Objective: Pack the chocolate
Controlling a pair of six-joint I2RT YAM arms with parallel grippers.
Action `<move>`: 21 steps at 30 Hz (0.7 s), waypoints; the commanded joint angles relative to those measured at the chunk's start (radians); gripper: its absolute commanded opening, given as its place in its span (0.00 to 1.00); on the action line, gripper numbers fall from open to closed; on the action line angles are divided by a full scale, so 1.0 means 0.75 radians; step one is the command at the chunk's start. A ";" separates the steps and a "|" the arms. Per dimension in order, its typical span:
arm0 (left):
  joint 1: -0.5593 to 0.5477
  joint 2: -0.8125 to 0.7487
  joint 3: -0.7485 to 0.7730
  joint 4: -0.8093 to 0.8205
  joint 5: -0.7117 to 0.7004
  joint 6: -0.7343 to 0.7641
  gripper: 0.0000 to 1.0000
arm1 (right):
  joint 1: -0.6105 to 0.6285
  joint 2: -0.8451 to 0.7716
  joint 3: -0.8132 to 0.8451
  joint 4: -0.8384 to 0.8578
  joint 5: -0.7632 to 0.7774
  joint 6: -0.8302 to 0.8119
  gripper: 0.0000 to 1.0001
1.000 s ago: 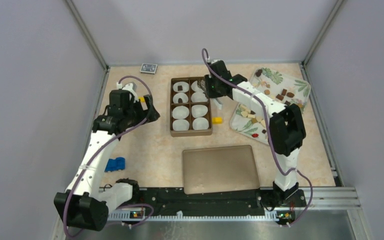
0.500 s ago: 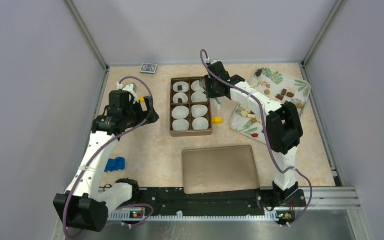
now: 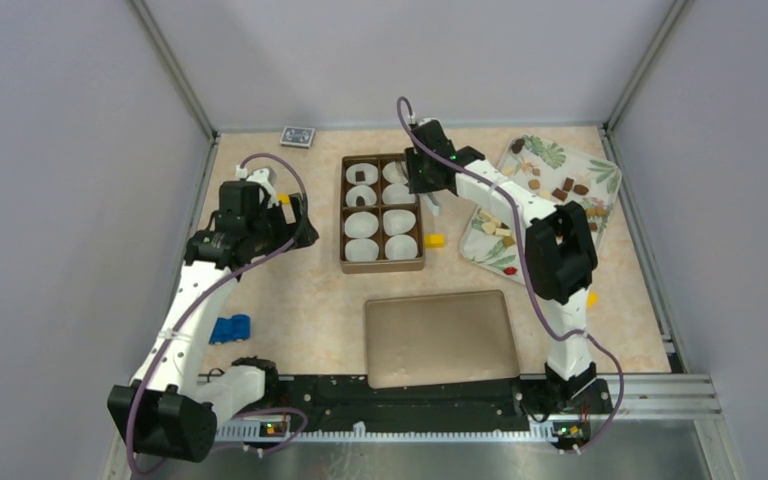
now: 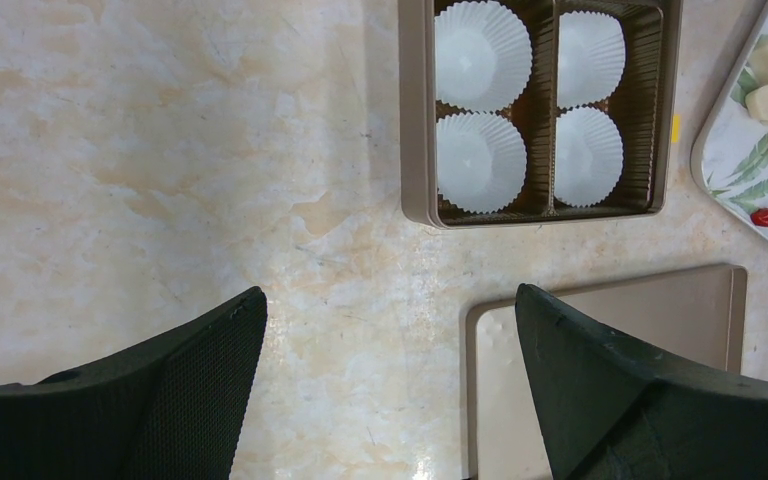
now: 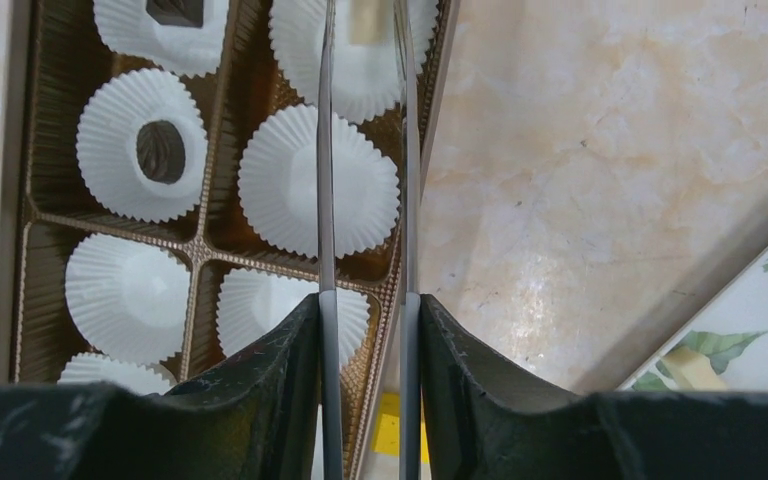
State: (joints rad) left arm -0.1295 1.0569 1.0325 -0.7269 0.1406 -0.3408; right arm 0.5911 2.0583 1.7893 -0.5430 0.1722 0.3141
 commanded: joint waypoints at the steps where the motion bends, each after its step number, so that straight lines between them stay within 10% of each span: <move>1: 0.005 0.005 0.037 0.010 0.004 0.014 0.98 | 0.004 0.000 0.097 0.035 0.016 -0.011 0.37; 13: 0.005 -0.015 0.020 0.018 0.012 0.013 0.98 | 0.005 -0.120 0.066 0.038 0.027 -0.013 0.35; 21: 0.005 -0.007 0.019 0.032 0.089 0.019 0.98 | -0.057 -0.555 -0.340 0.083 0.116 0.007 0.34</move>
State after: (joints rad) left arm -0.1295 1.0603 1.0325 -0.7265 0.1596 -0.3401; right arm 0.5854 1.8854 1.6474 -0.5365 0.2089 0.3145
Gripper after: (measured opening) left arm 0.978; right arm 0.345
